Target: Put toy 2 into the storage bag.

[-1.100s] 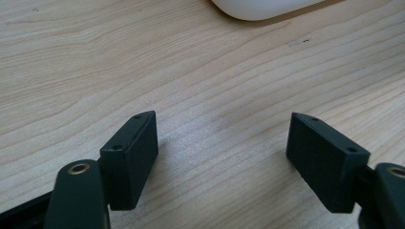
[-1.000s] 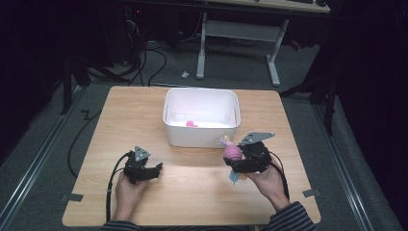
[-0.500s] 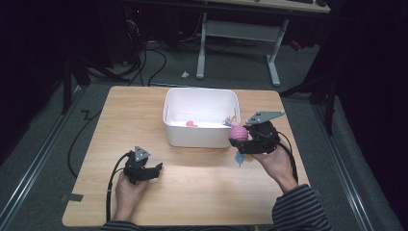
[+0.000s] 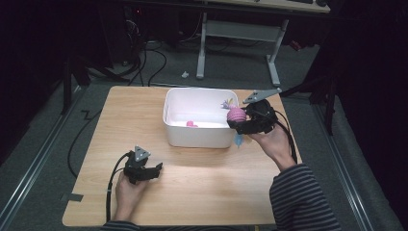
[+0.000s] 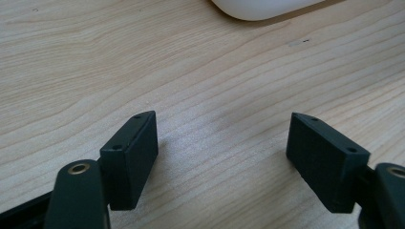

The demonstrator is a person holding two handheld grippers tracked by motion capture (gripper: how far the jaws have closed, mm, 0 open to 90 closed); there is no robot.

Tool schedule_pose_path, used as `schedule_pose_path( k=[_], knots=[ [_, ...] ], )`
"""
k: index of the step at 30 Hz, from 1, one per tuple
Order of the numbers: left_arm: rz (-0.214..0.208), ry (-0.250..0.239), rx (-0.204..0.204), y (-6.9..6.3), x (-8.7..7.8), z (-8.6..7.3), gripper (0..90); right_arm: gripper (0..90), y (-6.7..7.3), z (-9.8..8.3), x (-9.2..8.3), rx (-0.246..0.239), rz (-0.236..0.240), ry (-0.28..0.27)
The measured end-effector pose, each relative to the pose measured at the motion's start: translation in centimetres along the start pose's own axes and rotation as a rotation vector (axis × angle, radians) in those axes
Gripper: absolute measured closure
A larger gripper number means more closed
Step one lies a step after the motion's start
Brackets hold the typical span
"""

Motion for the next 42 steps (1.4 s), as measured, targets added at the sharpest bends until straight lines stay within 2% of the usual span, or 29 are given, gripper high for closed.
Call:
schedule_pose_path(
  k=[10,12,20,27,32,42],
  knots=[
    [0.0,0.0,0.0,0.0,0.0,0.0,26.7,33.0,-1.3,2.0,2.3,-0.021,-0.026,0.03],
    [-0.001,0.0,0.0,0.0,0.0,0.0,26.7,32.9,-1.5,2.4,2.8,-0.037,-0.037,0.033],
    [0.001,0.0,0.002,0.0,0.0,0.0,26.6,33.0,-2.4,3.6,5.0,-0.023,-0.04,0.052],
    [0.0,0.0,0.002,0.0,0.0,0.0,26.6,32.8,-2.7,3.7,7.3,-0.027,-0.041,0.085],
    [0.0,0.0,0.001,0.0,0.0,0.0,26.6,32.7,-2.6,3.3,8.8,-0.025,-0.022,0.11],
    [0.0,0.0,0.0,0.0,0.0,0.0,26.6,32.4,-1.8,1.7,9.8,-0.033,0.014,0.156]
  ],
)
Point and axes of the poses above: each handheld gripper's, and its own axes: x roughly forward along the jaws, z roughly out of its top, y roughly to its left, the point moved 9 cm from there along x, roughly forward along the jaws, and after that the axes turned 3 degrees about z, right-handed, at the moved point
